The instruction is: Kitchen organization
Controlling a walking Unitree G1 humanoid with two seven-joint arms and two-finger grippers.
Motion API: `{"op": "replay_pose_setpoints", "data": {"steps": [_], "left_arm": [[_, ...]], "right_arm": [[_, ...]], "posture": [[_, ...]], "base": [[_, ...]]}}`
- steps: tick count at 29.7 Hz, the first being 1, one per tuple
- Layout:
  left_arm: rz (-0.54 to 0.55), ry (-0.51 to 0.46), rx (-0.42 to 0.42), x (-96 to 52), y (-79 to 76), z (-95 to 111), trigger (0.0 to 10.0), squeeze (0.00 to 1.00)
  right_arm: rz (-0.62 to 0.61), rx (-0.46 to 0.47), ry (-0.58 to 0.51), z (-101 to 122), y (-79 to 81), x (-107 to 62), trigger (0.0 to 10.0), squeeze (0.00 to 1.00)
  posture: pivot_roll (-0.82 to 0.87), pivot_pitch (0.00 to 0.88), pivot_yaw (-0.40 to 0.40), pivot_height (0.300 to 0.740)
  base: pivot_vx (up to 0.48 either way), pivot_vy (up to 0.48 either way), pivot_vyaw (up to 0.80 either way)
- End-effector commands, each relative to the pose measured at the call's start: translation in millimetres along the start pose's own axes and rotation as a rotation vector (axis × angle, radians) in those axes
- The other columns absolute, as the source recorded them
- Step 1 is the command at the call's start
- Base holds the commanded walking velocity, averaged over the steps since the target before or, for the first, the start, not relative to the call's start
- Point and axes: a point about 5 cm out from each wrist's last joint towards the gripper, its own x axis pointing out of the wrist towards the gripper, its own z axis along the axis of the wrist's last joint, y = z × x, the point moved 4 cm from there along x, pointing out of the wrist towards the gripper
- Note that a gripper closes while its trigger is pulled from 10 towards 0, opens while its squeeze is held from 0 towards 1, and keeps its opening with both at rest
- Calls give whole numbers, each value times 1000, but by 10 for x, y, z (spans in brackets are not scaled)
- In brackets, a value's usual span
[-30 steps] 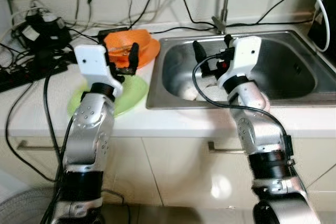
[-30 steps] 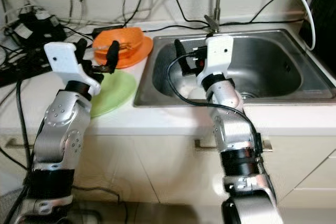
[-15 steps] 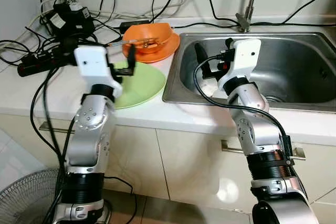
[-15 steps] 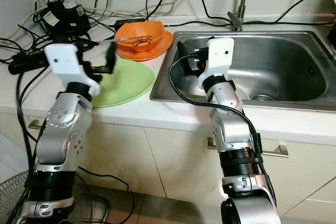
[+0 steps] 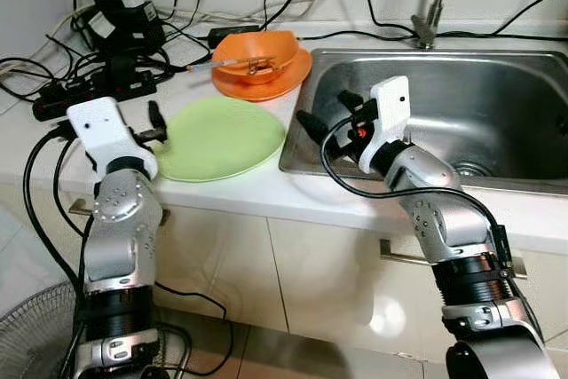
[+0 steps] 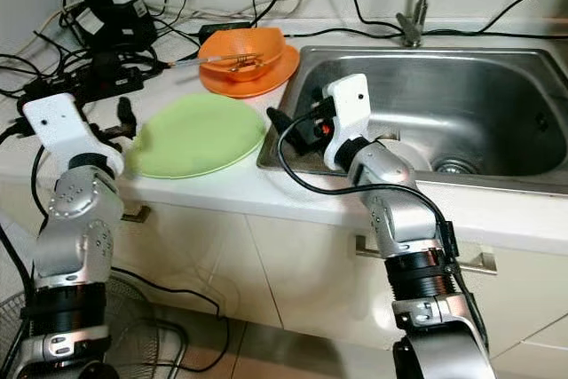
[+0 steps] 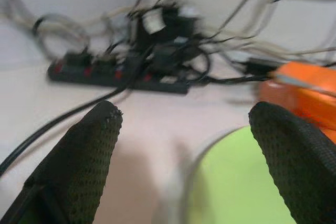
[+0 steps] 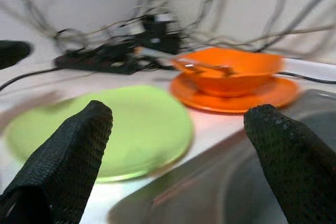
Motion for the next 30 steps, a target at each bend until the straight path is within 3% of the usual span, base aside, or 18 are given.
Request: {"op": "replay_pose_setpoints", "data": {"steps": [1,4,6,10,17,21,23,28,29,30], "left_arm": [[37,63,-37,47,68,-67,10000,0],[40,163,-118,83,98,-220,10000,0],[32,181,-127,85,89,-246,10000,0],[-46,307,-223,73,-48,-419,10000,0],[-94,385,-291,87,-126,-514,10000,0],[-93,432,-332,73,-132,-592,10000,0],[-89,491,-439,37,-172,-675,10000,0],[-70,564,-609,-10,-245,-753,10000,0],[-67,571,-641,-16,-242,-764,3412,0],[-69,572,-667,-20,-238,-770,0,0]], "right_arm": [[92,-10,7,22,151,-8,10000,0],[205,-52,57,-31,283,-99,10000,0],[217,-57,63,-37,293,-115,10000,0],[257,-81,105,-88,294,-204,10000,0],[245,-140,190,-201,224,-271,10000,0],[258,-150,185,-184,238,-279,10000,0],[263,-163,176,-155,232,-294,10000,0],[262,-170,165,-133,231,-293,10000,0],[262,-172,163,-130,233,-291,10000,0],[262,-174,161,-128,234,-290,10000,0]], "posture": [[-26,0,136,740],[-26,0,142,740],[-27,0,144,740],[-31,0,150,740],[-38,0,156,740],[-42,0,157,740],[-43,0,157,740],[-44,0,158,740],[-44,0,158,740],[-44,0,158,740]], "base": [[0,0,0],[0,0,0],[0,0,0],[0,0,0],[0,0,0],[0,0,0],[0,0,0],[0,0,0],[0,0,0],[0,0,0]]}}
